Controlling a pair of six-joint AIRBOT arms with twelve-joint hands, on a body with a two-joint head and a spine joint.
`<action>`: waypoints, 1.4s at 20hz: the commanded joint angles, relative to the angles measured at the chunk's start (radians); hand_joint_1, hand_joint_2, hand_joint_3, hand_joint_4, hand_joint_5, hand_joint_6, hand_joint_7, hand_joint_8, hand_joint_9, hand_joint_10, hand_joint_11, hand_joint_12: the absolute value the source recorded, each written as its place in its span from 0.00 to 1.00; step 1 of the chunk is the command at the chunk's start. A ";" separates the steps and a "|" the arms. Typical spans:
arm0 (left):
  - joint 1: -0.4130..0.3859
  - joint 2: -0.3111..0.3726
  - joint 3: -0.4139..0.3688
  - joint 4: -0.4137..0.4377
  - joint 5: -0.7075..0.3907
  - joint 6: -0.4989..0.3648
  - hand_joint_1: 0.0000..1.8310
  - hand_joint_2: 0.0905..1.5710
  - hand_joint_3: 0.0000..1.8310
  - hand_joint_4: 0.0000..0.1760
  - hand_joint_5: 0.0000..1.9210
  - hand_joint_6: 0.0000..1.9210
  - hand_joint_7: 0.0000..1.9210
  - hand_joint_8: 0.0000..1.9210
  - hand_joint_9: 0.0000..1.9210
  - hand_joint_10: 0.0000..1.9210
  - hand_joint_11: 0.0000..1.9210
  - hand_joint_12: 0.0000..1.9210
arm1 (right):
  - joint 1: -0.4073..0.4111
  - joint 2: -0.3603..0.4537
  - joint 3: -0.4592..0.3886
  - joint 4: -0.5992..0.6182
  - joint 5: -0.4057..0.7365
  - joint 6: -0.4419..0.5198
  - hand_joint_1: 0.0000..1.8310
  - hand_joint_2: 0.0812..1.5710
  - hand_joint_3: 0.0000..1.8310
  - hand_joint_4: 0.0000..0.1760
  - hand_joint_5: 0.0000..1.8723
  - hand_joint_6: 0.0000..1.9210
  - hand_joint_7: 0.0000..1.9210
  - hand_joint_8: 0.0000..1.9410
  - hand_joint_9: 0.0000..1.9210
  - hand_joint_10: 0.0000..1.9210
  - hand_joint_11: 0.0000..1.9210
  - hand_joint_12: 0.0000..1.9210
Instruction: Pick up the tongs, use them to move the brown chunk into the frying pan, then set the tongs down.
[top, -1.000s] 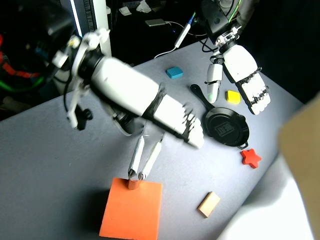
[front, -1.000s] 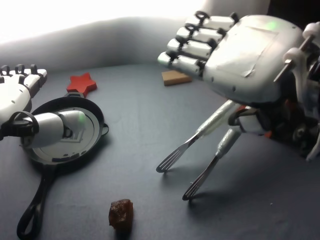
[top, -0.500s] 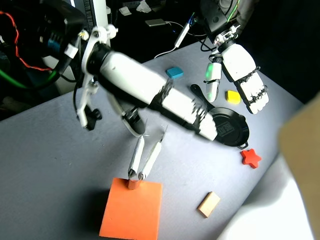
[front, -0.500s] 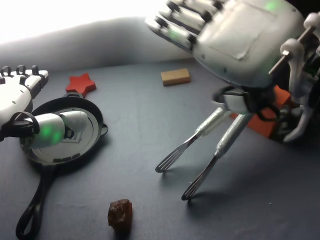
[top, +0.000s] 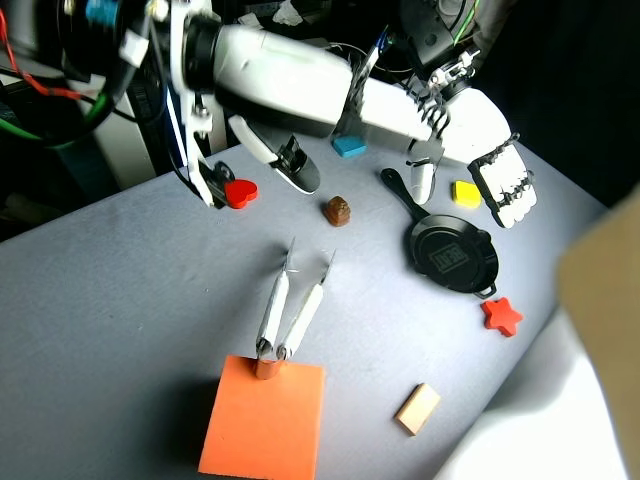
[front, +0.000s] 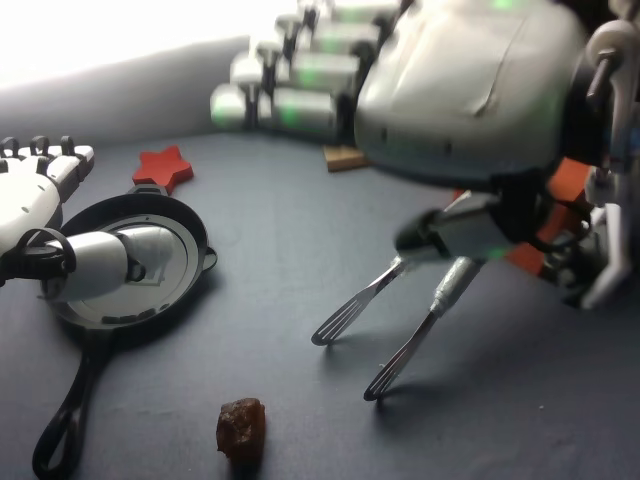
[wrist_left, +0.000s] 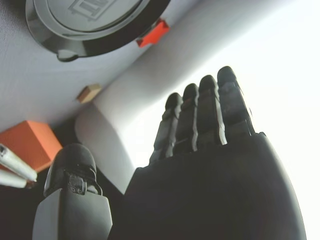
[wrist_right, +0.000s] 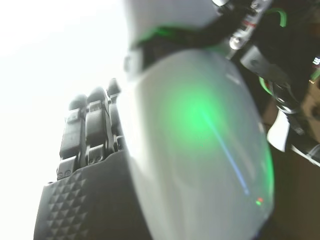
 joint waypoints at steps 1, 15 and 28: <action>-0.006 0.011 -0.002 0.061 -0.080 0.000 0.00 0.69 0.00 0.00 0.00 0.00 0.00 0.00 0.00 0.00 0.01 0.01 | 0.024 -0.003 0.010 -0.134 -0.020 0.142 0.63 0.59 0.00 0.00 0.00 0.00 0.00 0.00 0.00 0.00 0.00 0.00; 0.001 0.011 -0.010 0.052 -0.077 0.001 0.00 0.68 0.00 0.00 0.01 0.00 0.02 0.00 0.02 0.00 0.01 0.02 | 0.003 -0.265 0.176 -0.957 -0.508 1.023 0.63 0.57 0.00 0.00 0.00 0.00 0.00 0.00 0.00 0.00 0.00 0.00; 0.002 0.012 -0.021 0.052 -0.069 -0.001 0.00 0.74 0.01 0.00 0.00 0.00 0.02 0.00 0.01 0.00 0.00 0.05 | -0.059 -0.329 0.195 -1.014 -0.644 1.059 0.61 0.57 0.00 0.00 0.00 0.00 0.00 0.00 0.00 0.00 0.00 0.00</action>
